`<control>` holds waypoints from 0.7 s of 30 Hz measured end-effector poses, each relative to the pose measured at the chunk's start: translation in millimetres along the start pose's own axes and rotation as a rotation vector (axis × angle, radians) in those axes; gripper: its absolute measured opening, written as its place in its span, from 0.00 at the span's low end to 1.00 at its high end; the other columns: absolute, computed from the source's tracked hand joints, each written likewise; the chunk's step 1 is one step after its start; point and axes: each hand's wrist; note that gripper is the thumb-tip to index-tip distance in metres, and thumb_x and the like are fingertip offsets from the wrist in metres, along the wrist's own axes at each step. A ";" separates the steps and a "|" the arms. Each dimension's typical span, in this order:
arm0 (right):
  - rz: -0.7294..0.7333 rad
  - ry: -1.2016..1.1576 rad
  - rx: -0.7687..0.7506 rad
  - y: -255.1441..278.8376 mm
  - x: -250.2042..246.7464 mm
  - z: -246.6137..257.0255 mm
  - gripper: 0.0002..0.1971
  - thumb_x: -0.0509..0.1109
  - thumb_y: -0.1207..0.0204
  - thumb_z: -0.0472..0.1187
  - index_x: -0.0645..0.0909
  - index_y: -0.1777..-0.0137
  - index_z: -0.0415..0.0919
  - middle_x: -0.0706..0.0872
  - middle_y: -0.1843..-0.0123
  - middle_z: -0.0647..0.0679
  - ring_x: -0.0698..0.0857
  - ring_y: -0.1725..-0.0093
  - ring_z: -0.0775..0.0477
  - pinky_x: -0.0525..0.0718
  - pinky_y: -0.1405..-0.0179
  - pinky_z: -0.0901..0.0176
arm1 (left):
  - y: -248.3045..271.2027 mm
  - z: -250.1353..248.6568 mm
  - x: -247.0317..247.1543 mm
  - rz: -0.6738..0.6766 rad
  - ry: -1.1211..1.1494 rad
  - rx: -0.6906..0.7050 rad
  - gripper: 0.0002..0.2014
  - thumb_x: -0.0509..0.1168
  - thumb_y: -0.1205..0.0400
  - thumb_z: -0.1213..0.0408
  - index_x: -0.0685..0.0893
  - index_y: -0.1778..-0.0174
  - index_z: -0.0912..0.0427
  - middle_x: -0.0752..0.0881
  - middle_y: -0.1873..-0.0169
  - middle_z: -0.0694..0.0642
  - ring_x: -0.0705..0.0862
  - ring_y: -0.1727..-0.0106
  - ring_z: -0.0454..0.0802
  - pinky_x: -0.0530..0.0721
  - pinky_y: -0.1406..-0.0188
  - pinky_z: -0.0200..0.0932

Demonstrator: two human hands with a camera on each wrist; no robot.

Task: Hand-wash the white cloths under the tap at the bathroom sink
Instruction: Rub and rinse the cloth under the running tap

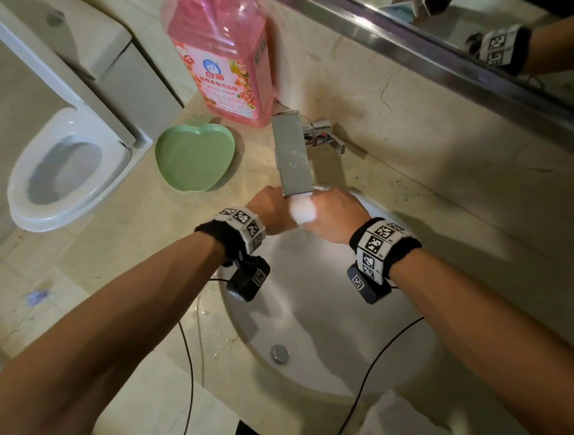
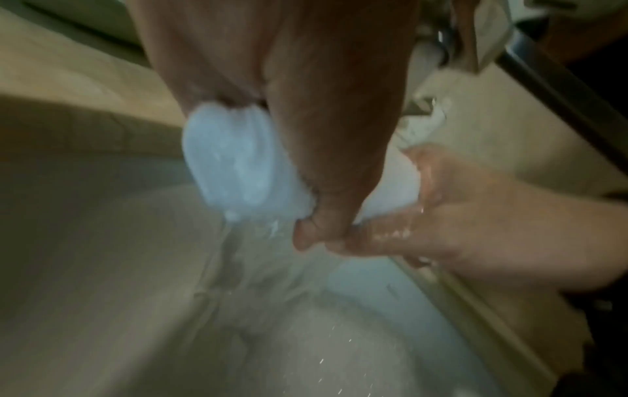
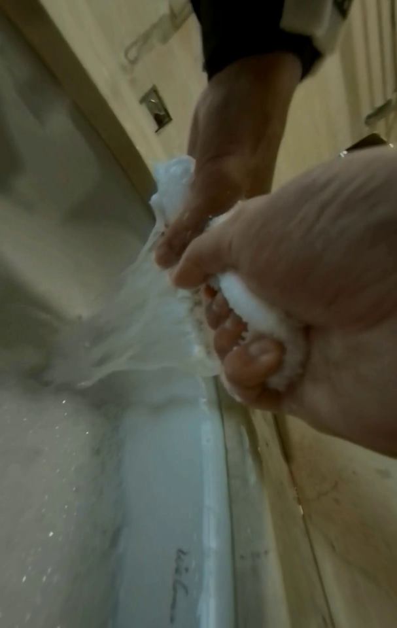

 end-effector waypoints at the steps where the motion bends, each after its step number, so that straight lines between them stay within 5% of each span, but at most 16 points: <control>1: 0.003 -0.063 0.021 0.4 -2.2 1.7 0.21 0.76 0.31 0.54 0.80 0.43 0.43 0.88 0.57 0.44 0.86 0.60 0.41 0.83 0.62 0.55 | 3.4 4.2 -3.2 0.001 0.033 0.007 0.26 0.73 0.23 0.55 0.79 0.29 0.59 0.85 0.36 0.61 0.84 0.38 0.60 0.80 0.42 0.44; 4: 0.065 -0.292 0.018 2.8 -6.8 6.4 0.28 0.74 0.32 0.50 0.76 0.31 0.45 0.88 0.46 0.46 0.87 0.48 0.42 0.86 0.47 0.51 | 19.9 16.9 -9.7 0.043 0.173 0.072 0.35 0.74 0.24 0.53 0.70 0.22 0.56 0.81 0.31 0.56 0.81 0.33 0.56 0.76 0.38 0.41; 6: 0.017 -0.388 -0.128 4.8 -9.1 12.4 0.23 0.73 0.30 0.37 0.82 0.33 0.47 0.89 0.43 0.50 0.86 0.43 0.45 0.80 0.41 0.65 | 27.9 26.2 -8.6 0.051 0.254 0.030 0.33 0.73 0.23 0.48 0.73 0.26 0.57 0.82 0.37 0.53 0.81 0.36 0.52 0.77 0.38 0.44; 8: 0.003 -0.399 -0.220 2.5 -9.4 18.6 0.21 0.73 0.31 0.29 0.87 0.39 0.47 0.90 0.44 0.49 0.87 0.43 0.46 0.75 0.44 0.73 | 35.9 32.6 -5.8 0.036 0.293 0.047 0.28 0.71 0.22 0.46 0.77 0.29 0.56 0.81 0.41 0.49 0.81 0.38 0.48 0.73 0.43 0.40; 11: 0.053 -0.385 -0.151 0.2 -9.2 29.7 0.21 0.75 0.30 0.29 0.87 0.38 0.47 0.88 0.36 0.46 0.84 0.36 0.46 0.76 0.36 0.63 | 47.3 38.5 1.9 0.021 0.352 0.087 0.35 0.69 0.18 0.53 0.62 0.18 0.55 0.75 0.26 0.52 0.76 0.28 0.51 0.71 0.35 0.41; 13: 0.029 -0.535 -0.090 0.2 -10.9 37.1 0.20 0.76 0.31 0.29 0.86 0.39 0.41 0.87 0.38 0.43 0.84 0.38 0.46 0.81 0.33 0.52 | 51.1 39.9 6.0 -0.033 0.407 0.087 0.34 0.69 0.18 0.60 0.63 0.17 0.55 0.74 0.23 0.56 0.74 0.25 0.54 0.72 0.28 0.45; 15: -0.052 -0.657 -0.016 1.5 -12.4 41.1 0.21 0.80 0.33 0.31 0.83 0.39 0.36 0.85 0.41 0.37 0.86 0.43 0.42 0.84 0.38 0.44 | 50.7 40.9 10.6 -0.069 0.467 0.067 0.30 0.71 0.20 0.61 0.70 0.21 0.53 0.79 0.27 0.55 0.78 0.29 0.55 0.78 0.30 0.50; 18: -0.105 -0.458 0.098 5.6 -7.0 38.8 0.25 0.84 0.35 0.36 0.84 0.38 0.36 0.76 0.34 0.35 0.83 0.42 0.36 0.84 0.37 0.43 | 47.3 37.4 12.6 -0.085 0.548 0.008 0.23 0.75 0.27 0.60 0.79 0.36 0.51 0.85 0.40 0.52 0.84 0.38 0.53 0.83 0.38 0.51; 21: -0.056 -0.434 0.104 12.4 -5.5 32.8 0.23 0.87 0.37 0.43 0.87 0.44 0.38 0.80 0.37 0.38 0.84 0.40 0.39 0.84 0.39 0.47 | 43.1 27.3 11.7 -0.093 0.634 -0.008 0.22 0.76 0.38 0.51 0.75 0.52 0.46 0.85 0.50 0.52 0.86 0.47 0.53 0.84 0.45 0.49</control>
Point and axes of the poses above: each hand's wrist, its own y-axis away from the middle knuckle, its own x-axis out of the palm, z = x × y
